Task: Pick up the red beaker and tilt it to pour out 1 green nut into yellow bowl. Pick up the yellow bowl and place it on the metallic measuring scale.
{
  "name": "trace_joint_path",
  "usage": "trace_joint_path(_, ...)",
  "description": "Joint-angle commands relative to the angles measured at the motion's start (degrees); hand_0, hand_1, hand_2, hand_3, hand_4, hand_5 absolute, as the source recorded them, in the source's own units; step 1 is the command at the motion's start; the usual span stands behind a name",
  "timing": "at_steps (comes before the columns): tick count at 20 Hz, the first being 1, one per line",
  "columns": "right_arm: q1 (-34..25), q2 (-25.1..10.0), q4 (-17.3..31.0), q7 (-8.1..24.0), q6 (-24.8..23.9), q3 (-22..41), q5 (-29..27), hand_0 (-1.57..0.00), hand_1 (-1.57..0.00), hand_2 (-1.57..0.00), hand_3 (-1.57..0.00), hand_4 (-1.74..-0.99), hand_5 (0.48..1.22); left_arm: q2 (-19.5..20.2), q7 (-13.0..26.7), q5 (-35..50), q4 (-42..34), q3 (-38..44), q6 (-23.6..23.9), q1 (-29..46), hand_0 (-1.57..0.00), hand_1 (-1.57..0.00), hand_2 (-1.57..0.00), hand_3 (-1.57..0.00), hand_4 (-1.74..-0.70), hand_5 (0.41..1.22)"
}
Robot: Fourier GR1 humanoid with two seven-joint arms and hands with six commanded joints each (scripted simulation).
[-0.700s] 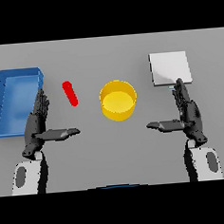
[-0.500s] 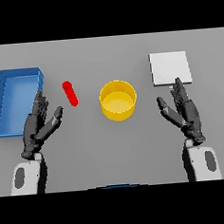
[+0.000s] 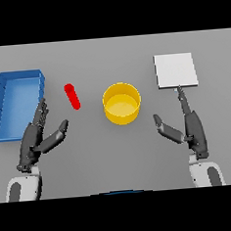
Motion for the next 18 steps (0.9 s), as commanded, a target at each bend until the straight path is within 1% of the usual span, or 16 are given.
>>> trace_joint_path(1,0.04,-0.07,0.17,0.30,0.60,-0.53,-1.23,0.00,0.00,0.00,0.00,-1.192,0.600,0.04,0.59,-0.78,0.79,-0.52,-0.13,-0.32,0.00,0.00,0.00,0.00,-1.16,0.602)
trace_joint_path(3,-0.19,0.15,0.45,0.34,1.46,-0.68,-2.50,0.00,0.00,0.00,0.00,-1.212,0.607,-0.67,-0.70,-2.01,2.26,-1.41,0.07,-0.58,0.00,0.00,0.00,0.00,-1.16,0.604)
trace_joint_path(4,-0.25,0.04,-0.27,-0.14,2.01,-0.53,-2.95,0.00,0.00,0.00,0.00,-1.224,0.611,-0.82,-0.61,-2.63,4.26,-1.28,0.40,-1.88,0.00,0.00,0.00,0.00,-1.17,0.605)
trace_joint_path(6,-0.71,-0.38,0.27,0.58,1.50,-0.56,-1.87,0.00,0.00,0.00,0.00,-1.236,0.623,-1.73,-1.83,-3.52,8.33,-1.41,0.83,-4.57,0.00,0.00,0.00,0.00,-1.21,0.615)
trace_joint_path(7,-0.55,-0.44,0.17,0.35,1.82,-0.48,-2.06,0.00,0.00,0.00,0.00,-1.246,0.627,-1.71,-2.16,-4.08,10.08,-1.11,1.31,-6.18,0.00,0.00,0.00,0.00,-1.22,0.622)
trace_joint_path(8,-0.18,-0.52,-0.31,-0.55,2.07,-0.59,-2.56,0.00,0.00,0.00,0.00,-1.256,0.631,-1.67,-2.34,-4.70,12.49,-0.65,1.93,-8.14,0.00,0.00,0.00,0.00,-1.22,0.626)
trace_joint_path(9,-0.35,-0.92,-0.47,-0.52,2.36,-1.04,-3.10,0.00,0.00,0.00,0.00,-1.260,0.633,-1.55,-3.19,-5.17,13.99,-0.45,2.26,-9.57,0.00,0.00,0.00,0.00,-1.23,0.629)
trace_joint_path(11,-0.93,-0.60,0.08,0.21,2.91,-1.11,-3.93,0.00,0.00,0.00,0.00,-1.273,0.632,-2.29,-2.90,-5.26,18.30,0.17,2.77,-12.97,0.00,0.00,0.00,0.00,-1.24,0.641)
trace_joint_path(12,-0.74,-0.54,0.20,-0.53,2.97,-1.15,-4.11,0.00,0.00,0.00,0.00,-1.280,0.634,-1.67,-3.13,-4.91,20.68,1.23,2.63,-15.12,0.00,0.00,0.00,0.00,-1.25,0.650)
trace_joint_path(13,-0.90,-0.76,0.36,-0.70,2.71,-1.28,-3.77,0.00,0.00,0.00,0.00,-1.281,0.635,-1.71,-4.11,-5.00,21.94,1.50,2.87,-16.04,0.00,0.00,0.00,0.00,-1.25,0.660)
trace_joint_path(14,-1.27,-0.15,0.84,0.03,2.12,-0.88,-3.06,0.00,0.00,0.00,0.00,-1.278,0.634,-2.13,-4.79,-5.06,23.83,1.69,3.10,-17.27,0.00,0.00,0.00,0.00,-1.26,0.668)
trace_joint_path(16,-0.39,-0.51,-0.01,-0.99,2.14,-0.99,-3.07,0.00,0.00,0.00,0.00,-1.268,0.635,-2.13,-5.97,-5.19,26.36,2.23,3.38,-19.16,0.00,0.00,0.00,0.00,-1.27,0.677)
trace_joint_path(17,-0.87,-0.77,-0.15,-0.13,2.41,-1.35,-3.57,0.00,0.00,0.00,0.00,-1.267,0.635,-2.18,-5.56,-4.60,27.83,2.84,3.11,-20.68,0.00,0.00,0.00,0.00,-1.28,0.680)
trace_joint_path(18,-0.76,-0.44,0.07,-0.06,2.19,-1.04,-3.20,0.00,0.00,0.00,0.00,-1.266,0.635,-1.93,-5.37,-4.65,28.96,3.12,3.07,-21.50,0.00,0.00,0.00,0.00,-1.28,0.682)
